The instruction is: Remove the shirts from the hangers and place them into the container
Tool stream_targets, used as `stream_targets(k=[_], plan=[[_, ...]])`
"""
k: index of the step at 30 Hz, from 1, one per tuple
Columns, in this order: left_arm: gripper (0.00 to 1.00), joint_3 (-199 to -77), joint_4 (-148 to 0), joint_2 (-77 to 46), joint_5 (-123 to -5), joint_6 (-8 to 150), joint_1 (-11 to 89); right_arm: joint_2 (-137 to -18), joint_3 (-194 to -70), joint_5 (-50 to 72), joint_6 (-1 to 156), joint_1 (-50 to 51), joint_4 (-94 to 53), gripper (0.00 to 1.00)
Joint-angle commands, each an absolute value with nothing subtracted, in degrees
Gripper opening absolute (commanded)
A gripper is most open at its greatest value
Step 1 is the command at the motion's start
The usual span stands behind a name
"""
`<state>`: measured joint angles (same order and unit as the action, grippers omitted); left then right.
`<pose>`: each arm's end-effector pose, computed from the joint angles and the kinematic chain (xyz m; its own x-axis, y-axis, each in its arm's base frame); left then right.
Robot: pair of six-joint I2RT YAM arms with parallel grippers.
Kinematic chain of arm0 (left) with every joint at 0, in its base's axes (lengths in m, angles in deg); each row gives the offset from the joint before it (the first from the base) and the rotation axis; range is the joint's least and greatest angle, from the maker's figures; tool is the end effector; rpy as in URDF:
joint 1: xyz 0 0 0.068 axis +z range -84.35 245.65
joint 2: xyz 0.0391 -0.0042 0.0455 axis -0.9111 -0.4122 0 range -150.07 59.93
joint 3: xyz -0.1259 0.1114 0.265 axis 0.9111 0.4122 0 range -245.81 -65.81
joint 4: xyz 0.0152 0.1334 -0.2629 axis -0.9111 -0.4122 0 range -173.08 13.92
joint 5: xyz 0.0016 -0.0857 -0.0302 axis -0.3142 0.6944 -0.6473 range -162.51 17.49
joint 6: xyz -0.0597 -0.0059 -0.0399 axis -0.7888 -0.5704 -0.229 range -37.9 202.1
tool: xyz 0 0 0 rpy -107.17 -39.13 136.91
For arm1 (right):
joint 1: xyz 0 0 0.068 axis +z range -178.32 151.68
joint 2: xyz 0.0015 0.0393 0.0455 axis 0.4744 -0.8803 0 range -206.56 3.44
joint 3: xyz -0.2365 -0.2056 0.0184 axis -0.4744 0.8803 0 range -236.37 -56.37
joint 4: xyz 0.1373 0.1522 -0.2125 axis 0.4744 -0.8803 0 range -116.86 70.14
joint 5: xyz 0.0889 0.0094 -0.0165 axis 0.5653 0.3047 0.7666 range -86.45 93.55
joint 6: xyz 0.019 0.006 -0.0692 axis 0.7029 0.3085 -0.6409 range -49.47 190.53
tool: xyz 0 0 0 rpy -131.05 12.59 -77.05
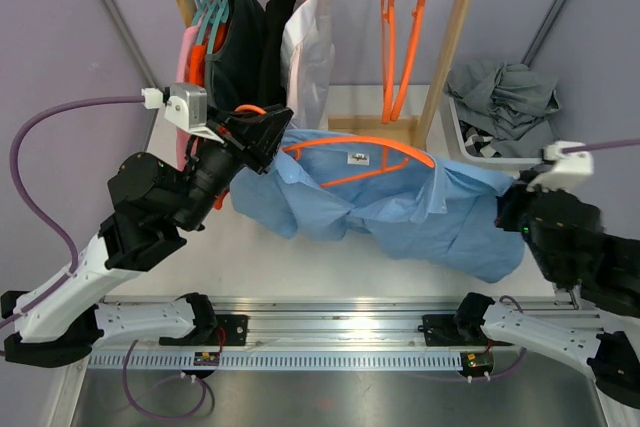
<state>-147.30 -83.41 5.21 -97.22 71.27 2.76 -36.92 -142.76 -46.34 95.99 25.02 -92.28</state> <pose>0.1077 -0.1555 0.5861 0.0308 -0.4347 -0.9000 0.6465 0.6954 -0.3138 0.0598 0.0041 0.5057 -0.2859 0.0795 -0.9549 0.0167 0.9968 0.0780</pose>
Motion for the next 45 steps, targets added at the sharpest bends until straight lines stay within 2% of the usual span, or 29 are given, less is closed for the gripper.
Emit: stream_targets(k=[1, 6, 9, 10, 13, 20, 21, 22, 23, 25, 26, 27, 32, 37, 43, 45], plan=[[0.20, -147.38, -77.40, 6.14, -97.74, 69.01, 2.99, -40.59, -138.30, -35.80, 90.77, 24.94, -85.99, 0.00], [0.20, -145.79, -76.88, 5.09, -90.56, 64.79, 3.08, -43.93, -135.12, -30.55, 89.52, 24.94, -83.49, 0.00], [0.20, -144.56, -76.35, 6.66, -87.64, 62.59, 2.99, -44.72, -135.47, -36.51, 90.39, 24.94, -85.50, 0.00], [0.20, -144.04, -76.35, 8.15, -87.28, 61.89, 3.08, -45.16, -135.73, -42.53, 92.57, 24.94, -88.21, 0.00], [0.20, -141.67, -73.01, 10.70, -86.40, 61.09, 3.08, -47.52, -137.75, -50.30, 97.23, 24.94, -94.45, 0.00], [0.20, -139.64, -71.86, 14.14, -86.14, 60.22, 2.99, -50.44, -138.37, -50.33, 99.10, 24.94, -95.27, 0.00], [0.20, -139.46, -71.86, 14.05, -85.44, 59.43, 2.99, -50.18, -138.72, -48.68, 98.66, 24.94, -94.83, 0.09], [0.20, -138.77, -71.78, 13.88, -85.00, 58.99, 3.08, -48.78, -138.90, -47.79, 97.18, 25.03, -92.13, 0.34], [0.20, -138.41, -71.17, 13.53, -84.38, 58.29, 3.08, -47.90, -139.16, -46.48, 95.95, 24.94, -90.45, 0.44], [0.19, -137.01, -69.94, 12.03, -81.23, 55.57, 2.99, -44.22, -139.25, -40.15, 92.09, 24.94, -83.80, 0.53], [0.20, -134.65, -66.62, 11.59, -79.65, 54.25, 3.08, -42.98, -139.51, -38.05, 90.85, 24.94, -81.67, 0.71], [0.19, -132.98, -64.15, 10.11, -75.19, 52.76, 3.08, -41.84, -139.78, -35.59, 89.88, 24.94, -80.17, 0.76], [0.20, -125.25, -48.44, 5.27, -64.36, 40.81, 2.99, -40.85, -145.82, -33.11, 85.48, 25.03, -78.74, 0.81], [0.20, -120.48, -39.00, 2.45, -62.67, 32.97, 3.08, -41.65, -151.54, -28.36, 83.10, 24.94, -79.27, 0.82], [0.20, -119.33, -39.95, 2.01, -63.10, 33.13, 4.13, -42.44, -155.68, -24.76, 81.78, 24.94, -80.33, 0.82], [0.18, -120.65, -45.65, 1.49, -65.65, 37.16, 4.04, -43.23, -156.39, -23.26, 81.61, 24.94, -81.20, 0.82]])
